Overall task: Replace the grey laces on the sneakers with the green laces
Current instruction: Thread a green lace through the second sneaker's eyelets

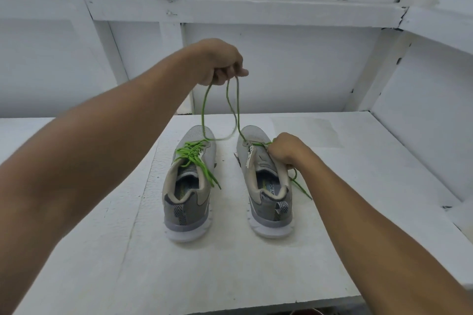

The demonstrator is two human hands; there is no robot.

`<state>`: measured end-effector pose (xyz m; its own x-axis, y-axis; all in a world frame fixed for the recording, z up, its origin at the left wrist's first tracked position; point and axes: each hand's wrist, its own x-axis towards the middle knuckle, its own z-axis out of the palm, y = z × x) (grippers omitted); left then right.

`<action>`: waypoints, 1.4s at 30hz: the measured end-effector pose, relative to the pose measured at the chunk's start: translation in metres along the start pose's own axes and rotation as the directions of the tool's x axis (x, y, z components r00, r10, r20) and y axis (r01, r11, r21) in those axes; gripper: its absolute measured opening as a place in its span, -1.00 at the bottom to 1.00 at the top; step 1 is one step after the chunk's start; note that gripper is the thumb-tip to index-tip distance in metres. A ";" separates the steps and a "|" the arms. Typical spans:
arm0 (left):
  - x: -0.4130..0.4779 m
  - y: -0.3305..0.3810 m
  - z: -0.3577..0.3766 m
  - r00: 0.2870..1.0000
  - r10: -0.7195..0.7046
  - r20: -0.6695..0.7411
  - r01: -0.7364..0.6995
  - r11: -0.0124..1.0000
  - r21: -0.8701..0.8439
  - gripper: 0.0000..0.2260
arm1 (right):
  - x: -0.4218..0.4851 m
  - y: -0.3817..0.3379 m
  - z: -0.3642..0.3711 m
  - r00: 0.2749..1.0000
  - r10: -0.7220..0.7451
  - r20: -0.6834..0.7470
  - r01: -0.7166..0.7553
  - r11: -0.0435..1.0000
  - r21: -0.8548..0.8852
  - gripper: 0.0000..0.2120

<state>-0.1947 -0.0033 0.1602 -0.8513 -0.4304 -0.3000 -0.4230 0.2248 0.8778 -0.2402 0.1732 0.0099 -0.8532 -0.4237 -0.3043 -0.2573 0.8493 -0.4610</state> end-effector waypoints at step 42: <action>0.015 -0.122 0.087 0.999 0.020 -0.045 0.008 0.827 0.562 -0.71 | 0.010 0.031 -0.041 0.998 0.050 0.038 -0.046 0.994 -0.098 -0.66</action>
<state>-0.1827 0.0390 0.0164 -0.8451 -0.4643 -0.2651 -0.5313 0.6740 0.5133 -0.2751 0.2086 0.0265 -0.8469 -0.3928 -0.3584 -0.2612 0.8944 -0.3630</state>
